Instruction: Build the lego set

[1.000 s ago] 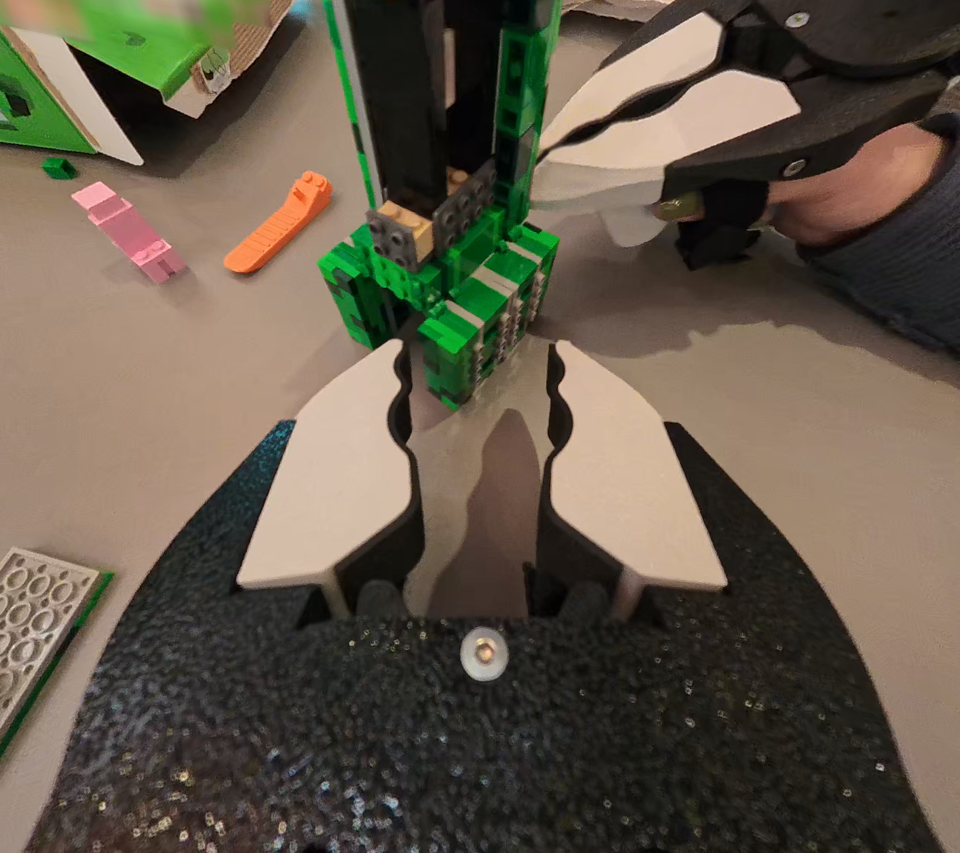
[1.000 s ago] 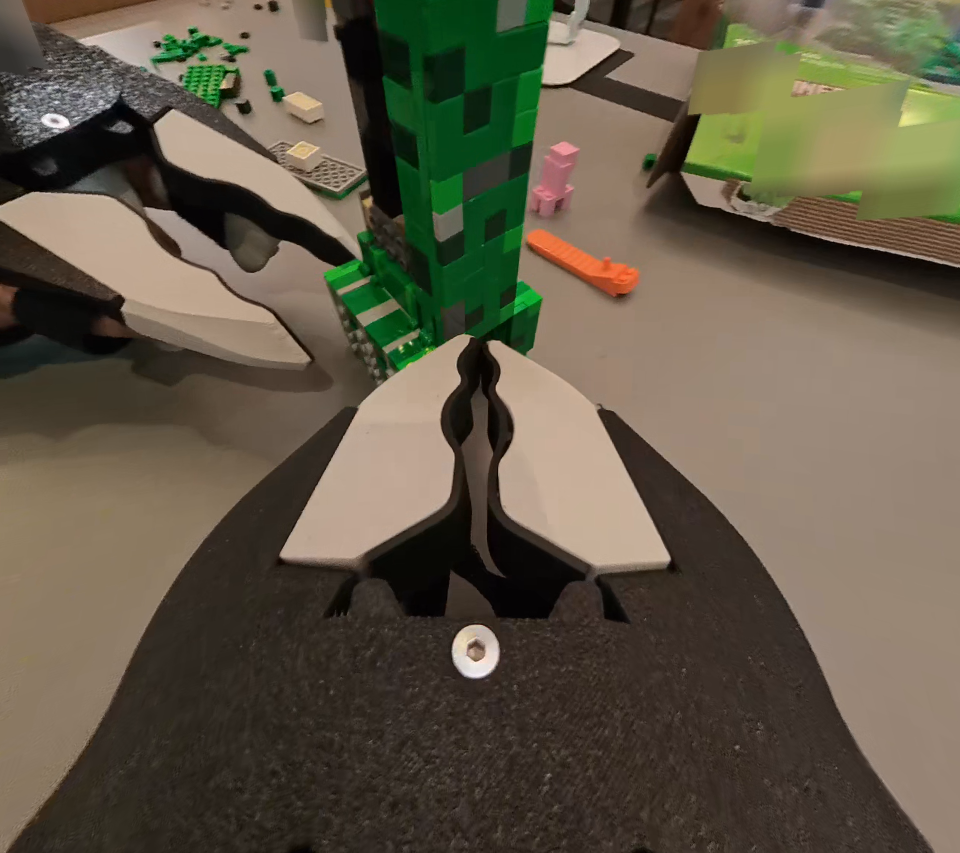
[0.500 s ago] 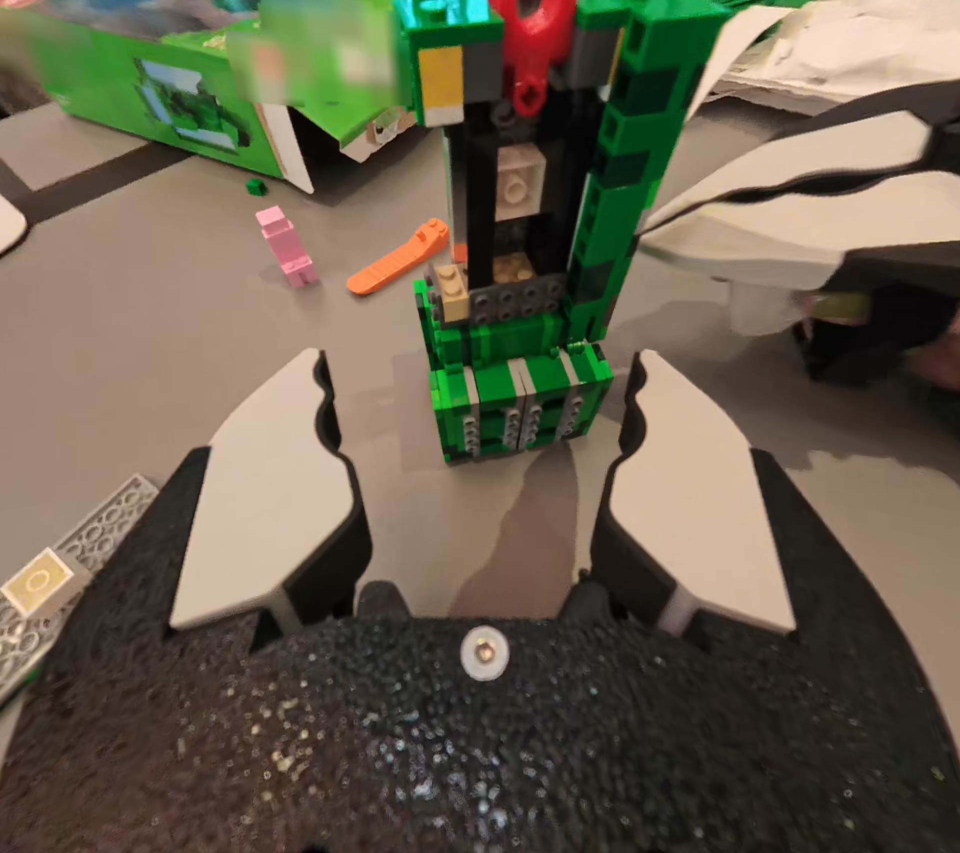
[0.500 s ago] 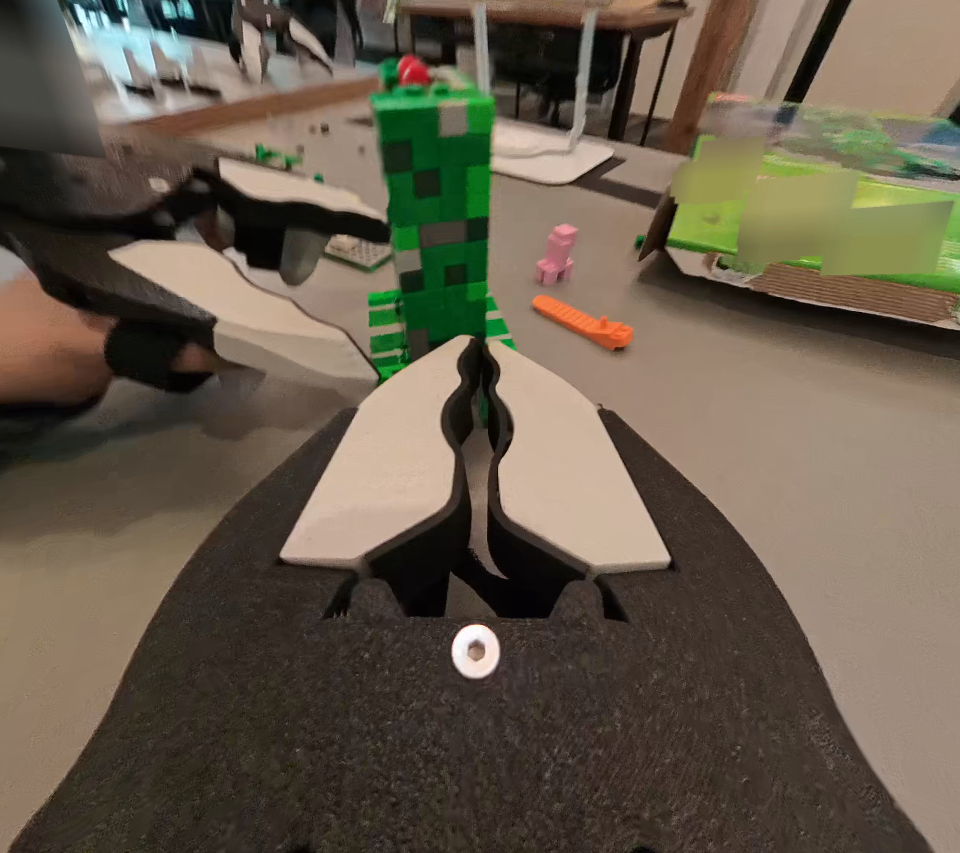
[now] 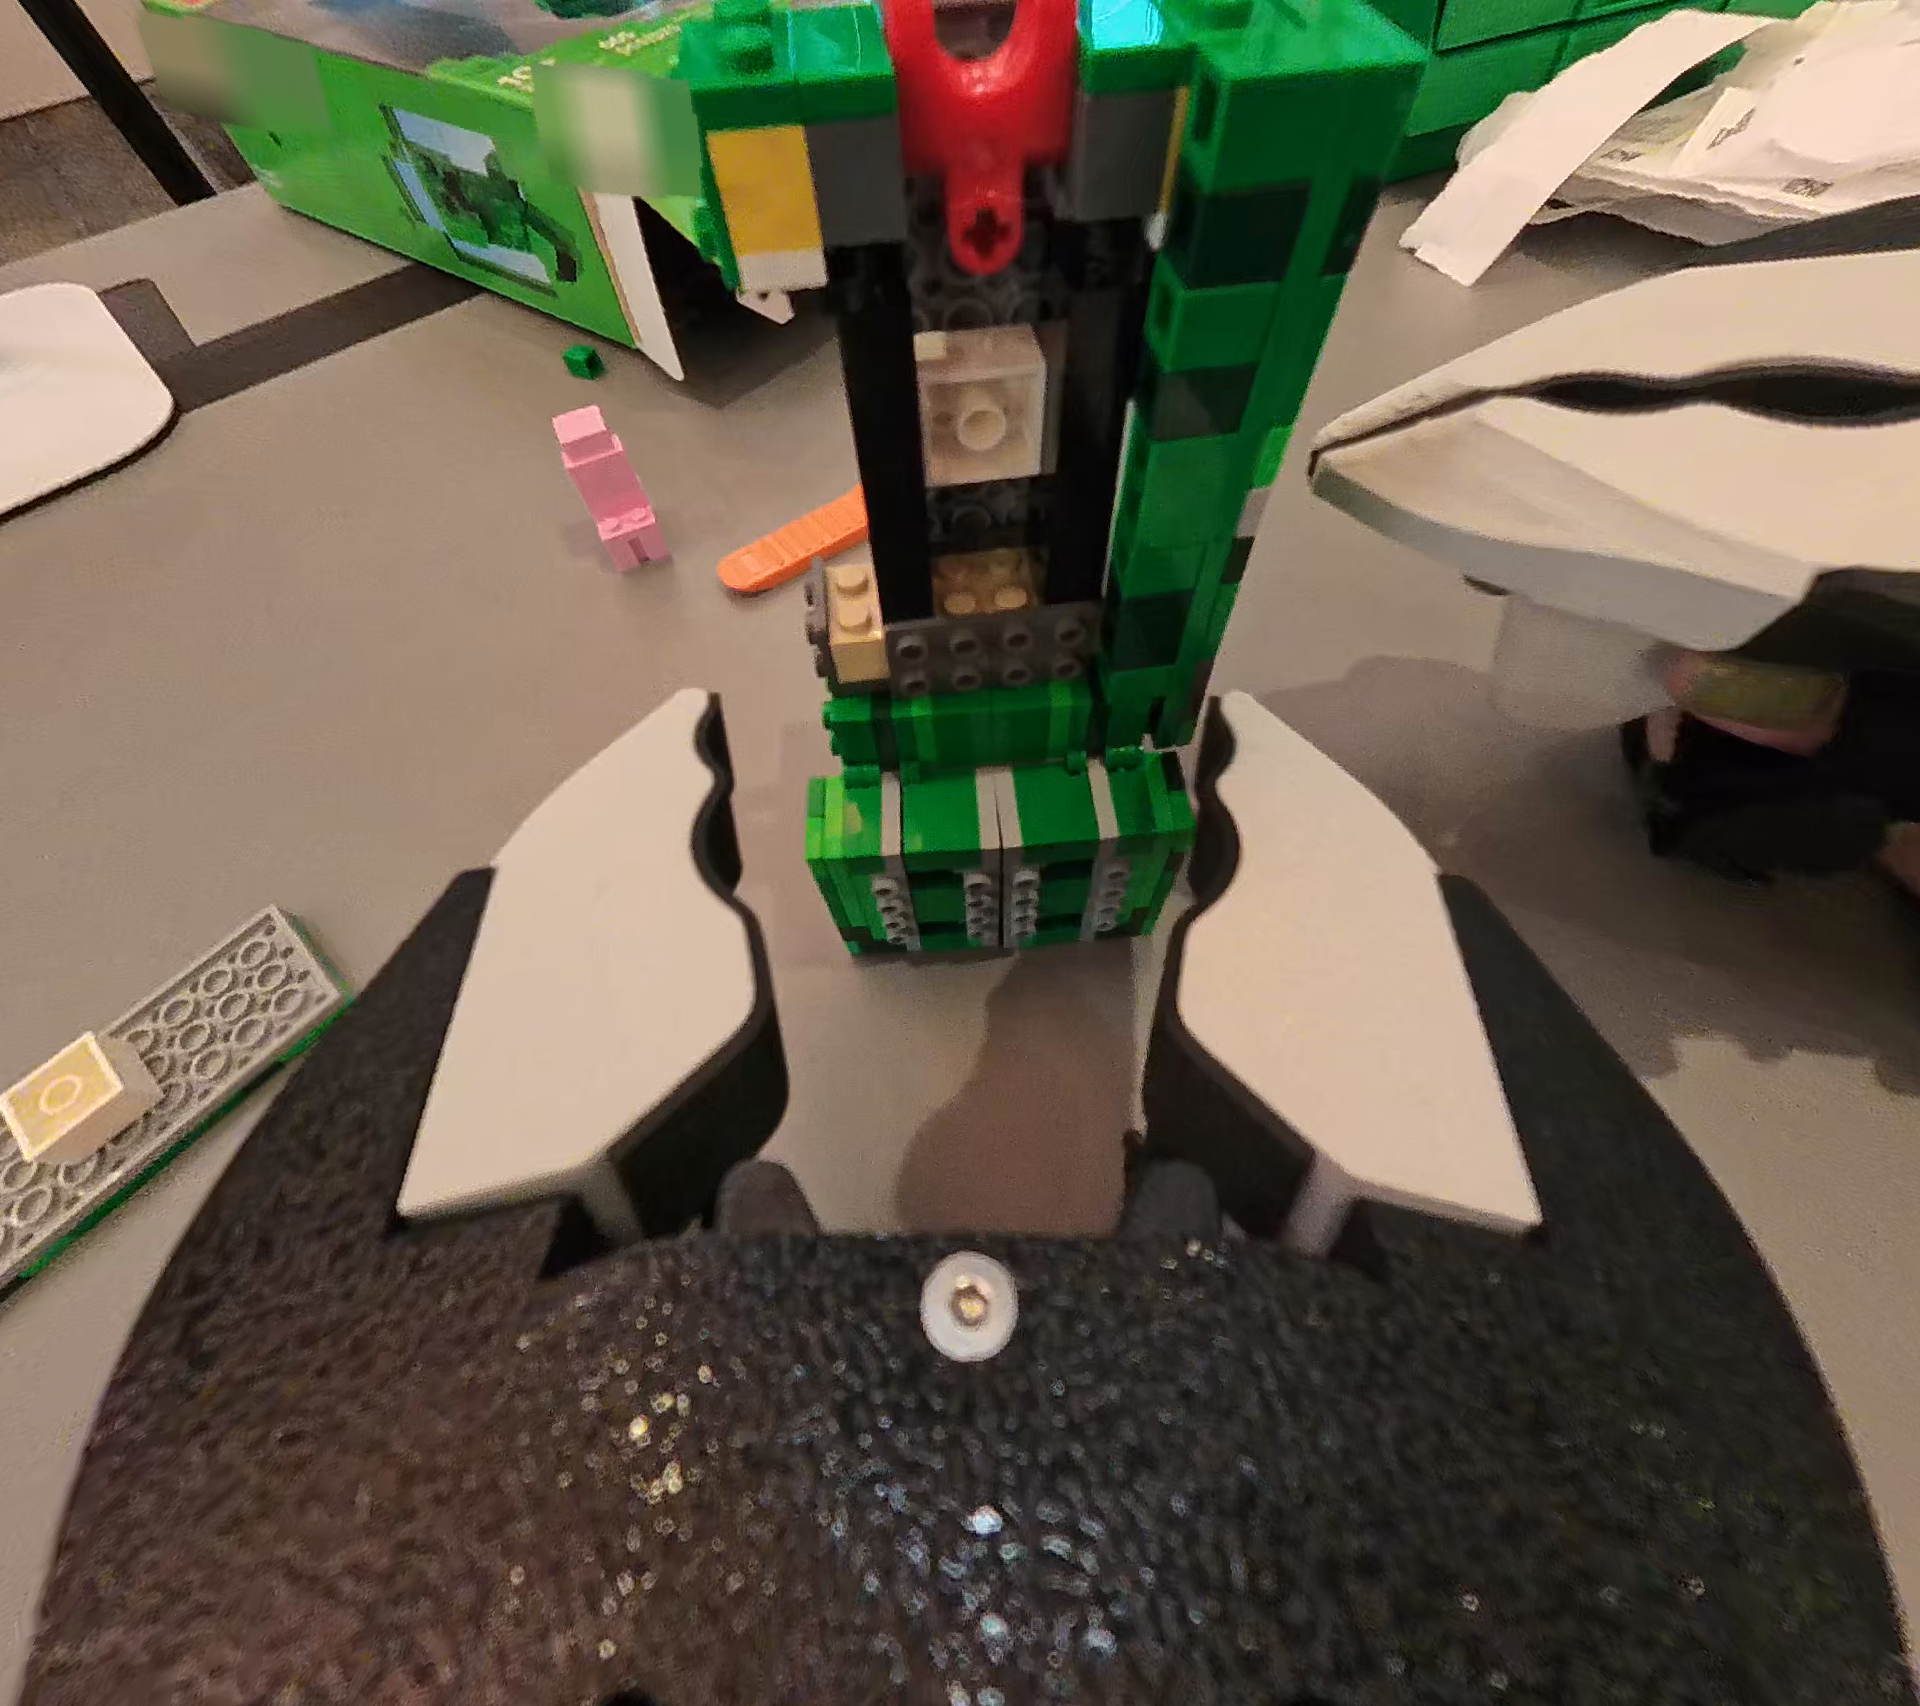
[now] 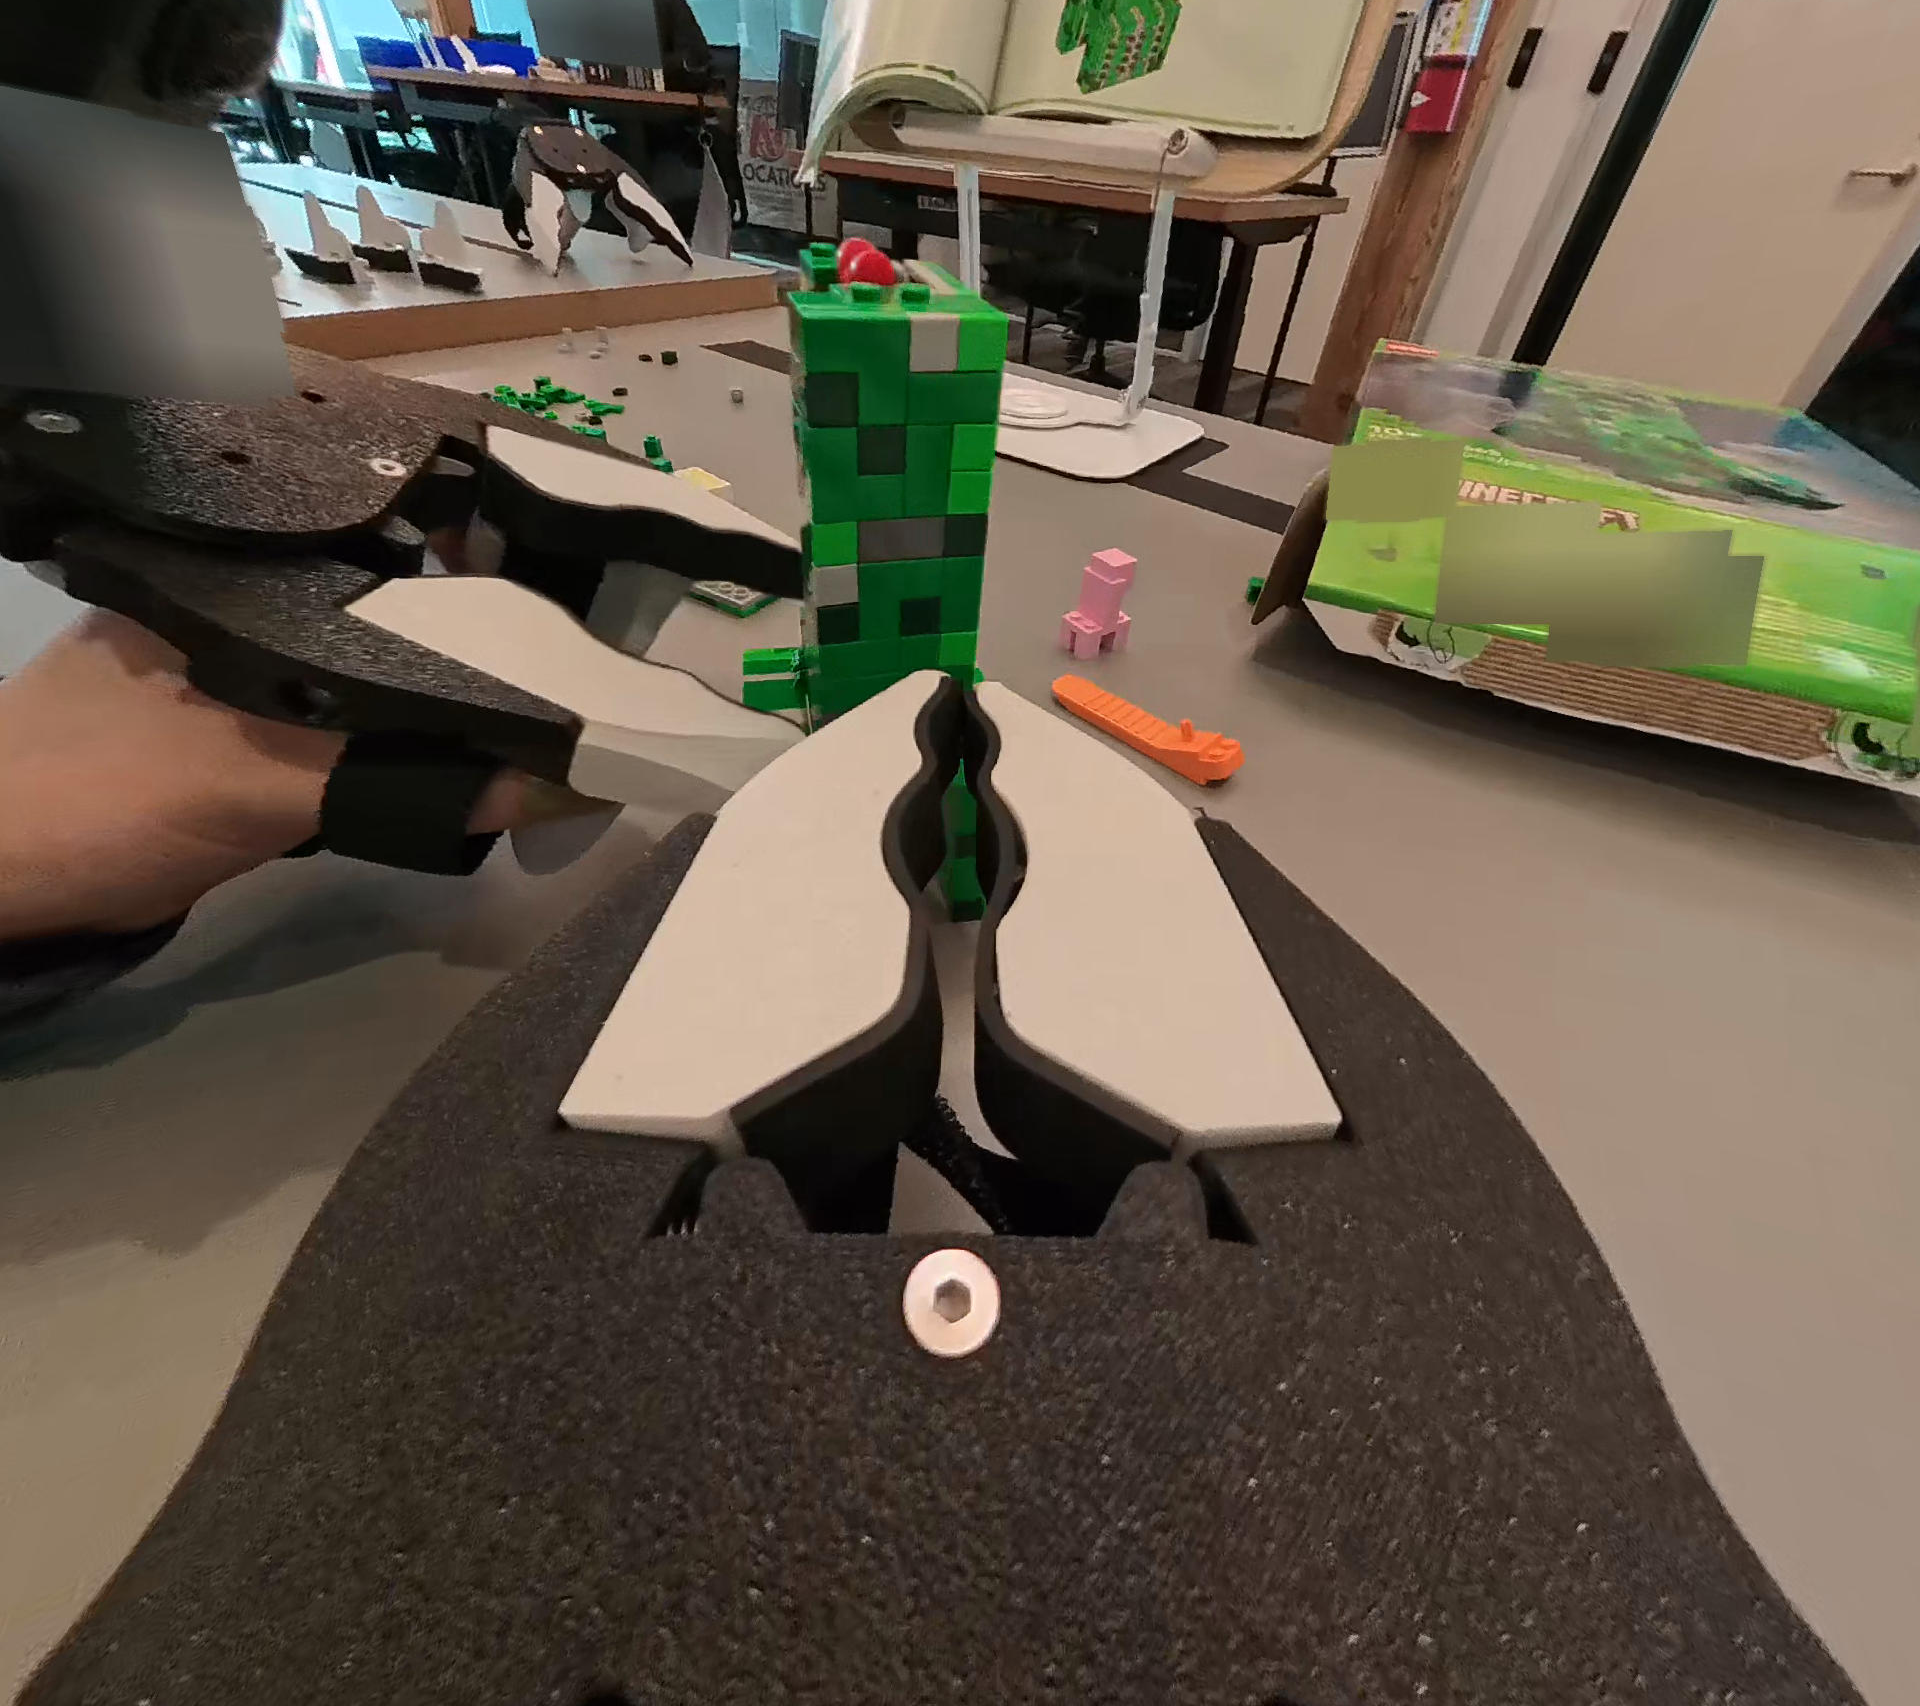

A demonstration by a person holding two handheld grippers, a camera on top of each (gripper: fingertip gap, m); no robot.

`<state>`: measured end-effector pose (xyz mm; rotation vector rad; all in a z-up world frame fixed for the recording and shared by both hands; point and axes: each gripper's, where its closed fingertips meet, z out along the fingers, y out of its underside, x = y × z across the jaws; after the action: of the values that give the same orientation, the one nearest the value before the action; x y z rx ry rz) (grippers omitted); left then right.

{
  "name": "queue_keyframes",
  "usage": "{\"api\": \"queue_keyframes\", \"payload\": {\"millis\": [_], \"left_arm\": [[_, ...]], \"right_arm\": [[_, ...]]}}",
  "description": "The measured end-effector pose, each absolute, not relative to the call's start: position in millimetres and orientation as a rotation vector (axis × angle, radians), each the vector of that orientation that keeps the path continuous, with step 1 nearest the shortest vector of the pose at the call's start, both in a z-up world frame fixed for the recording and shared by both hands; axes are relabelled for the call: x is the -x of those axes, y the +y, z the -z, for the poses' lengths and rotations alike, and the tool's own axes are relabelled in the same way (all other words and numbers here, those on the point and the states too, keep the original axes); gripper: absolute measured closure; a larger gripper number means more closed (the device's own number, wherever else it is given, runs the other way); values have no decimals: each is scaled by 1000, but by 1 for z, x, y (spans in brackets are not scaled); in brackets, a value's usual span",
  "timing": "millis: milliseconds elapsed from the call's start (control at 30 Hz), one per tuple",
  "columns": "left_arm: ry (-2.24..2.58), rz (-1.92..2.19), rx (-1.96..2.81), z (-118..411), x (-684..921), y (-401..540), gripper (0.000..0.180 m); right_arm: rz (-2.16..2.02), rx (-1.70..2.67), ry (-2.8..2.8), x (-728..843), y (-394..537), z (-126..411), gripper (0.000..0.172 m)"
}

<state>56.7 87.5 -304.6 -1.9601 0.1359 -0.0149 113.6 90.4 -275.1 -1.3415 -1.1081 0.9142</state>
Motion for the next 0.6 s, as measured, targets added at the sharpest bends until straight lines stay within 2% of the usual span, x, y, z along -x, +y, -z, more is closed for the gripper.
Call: {"api": "queue_keyframes", "payload": {"millis": [133,233,367,600], "left_arm": [[130,39,1969,306,-61,91,104],[117,18,2004,311,-61,95,100],[120,-3,2020,311,-60,96,108],[84,-29,2026,310,-40,89,106]], "right_arm": [[-935,1331,-1112,-112,89,274,172],[-957,1323,-1107,-112,87,273,172],[-974,1322,-1110,-111,86,273,172],[-976,1314,-1100,-112,85,271,172]]}}
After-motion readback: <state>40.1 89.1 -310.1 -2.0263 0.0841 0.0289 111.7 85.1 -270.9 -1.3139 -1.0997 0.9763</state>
